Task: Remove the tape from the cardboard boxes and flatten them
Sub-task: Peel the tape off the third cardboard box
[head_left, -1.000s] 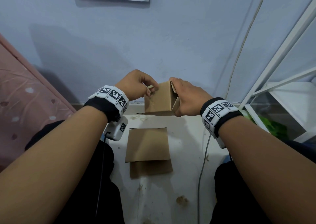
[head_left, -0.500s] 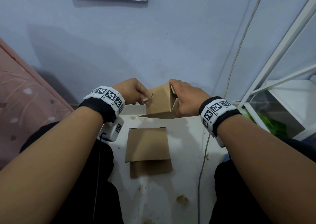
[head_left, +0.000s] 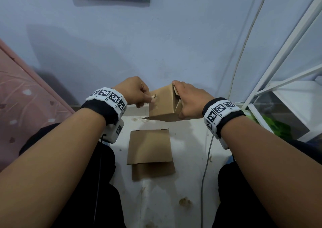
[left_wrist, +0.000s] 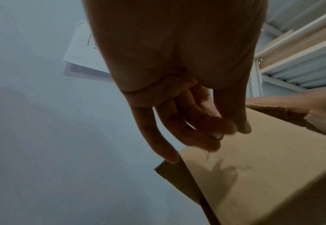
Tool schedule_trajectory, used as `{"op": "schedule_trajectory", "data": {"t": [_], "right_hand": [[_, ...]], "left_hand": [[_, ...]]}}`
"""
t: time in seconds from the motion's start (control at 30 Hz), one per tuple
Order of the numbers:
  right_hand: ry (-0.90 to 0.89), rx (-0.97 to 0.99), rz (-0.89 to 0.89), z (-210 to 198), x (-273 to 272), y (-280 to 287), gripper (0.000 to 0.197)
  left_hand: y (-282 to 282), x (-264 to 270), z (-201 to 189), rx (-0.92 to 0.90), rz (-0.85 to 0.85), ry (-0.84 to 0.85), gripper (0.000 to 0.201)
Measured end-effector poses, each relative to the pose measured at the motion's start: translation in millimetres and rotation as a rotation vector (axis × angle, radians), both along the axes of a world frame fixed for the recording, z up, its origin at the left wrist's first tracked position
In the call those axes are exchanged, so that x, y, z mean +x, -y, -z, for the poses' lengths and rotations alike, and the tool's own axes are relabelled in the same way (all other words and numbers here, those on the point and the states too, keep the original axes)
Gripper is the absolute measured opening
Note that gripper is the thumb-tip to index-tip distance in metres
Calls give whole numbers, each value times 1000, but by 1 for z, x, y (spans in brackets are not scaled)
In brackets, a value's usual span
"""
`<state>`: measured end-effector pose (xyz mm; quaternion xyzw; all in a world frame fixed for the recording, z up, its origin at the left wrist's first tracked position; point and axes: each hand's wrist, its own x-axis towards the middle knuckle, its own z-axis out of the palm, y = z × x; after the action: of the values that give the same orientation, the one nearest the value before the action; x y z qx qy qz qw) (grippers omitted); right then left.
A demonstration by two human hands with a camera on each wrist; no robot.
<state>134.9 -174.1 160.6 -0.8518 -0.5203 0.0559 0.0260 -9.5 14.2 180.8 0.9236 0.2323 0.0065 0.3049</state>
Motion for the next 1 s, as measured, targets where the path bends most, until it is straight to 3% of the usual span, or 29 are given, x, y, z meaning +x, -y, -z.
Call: {"op": "schedule_trajectory", "data": {"t": [0.1, 0.5, 0.77, 1.0], "right_hand": [[2, 7, -1, 1, 1, -1, 102], [-3, -5, 11, 3, 0, -1, 102], [3, -12, 2, 3, 0, -2, 104], [18, -45, 5, 3, 0, -1, 106]], "left_hand": [[1, 0, 0, 55, -35, -27, 39], [4, 2, -2, 139, -9, 19, 33], [0, 0, 4, -9, 40, -44, 47], [4, -5, 8, -106, 105, -216, 47]]}}
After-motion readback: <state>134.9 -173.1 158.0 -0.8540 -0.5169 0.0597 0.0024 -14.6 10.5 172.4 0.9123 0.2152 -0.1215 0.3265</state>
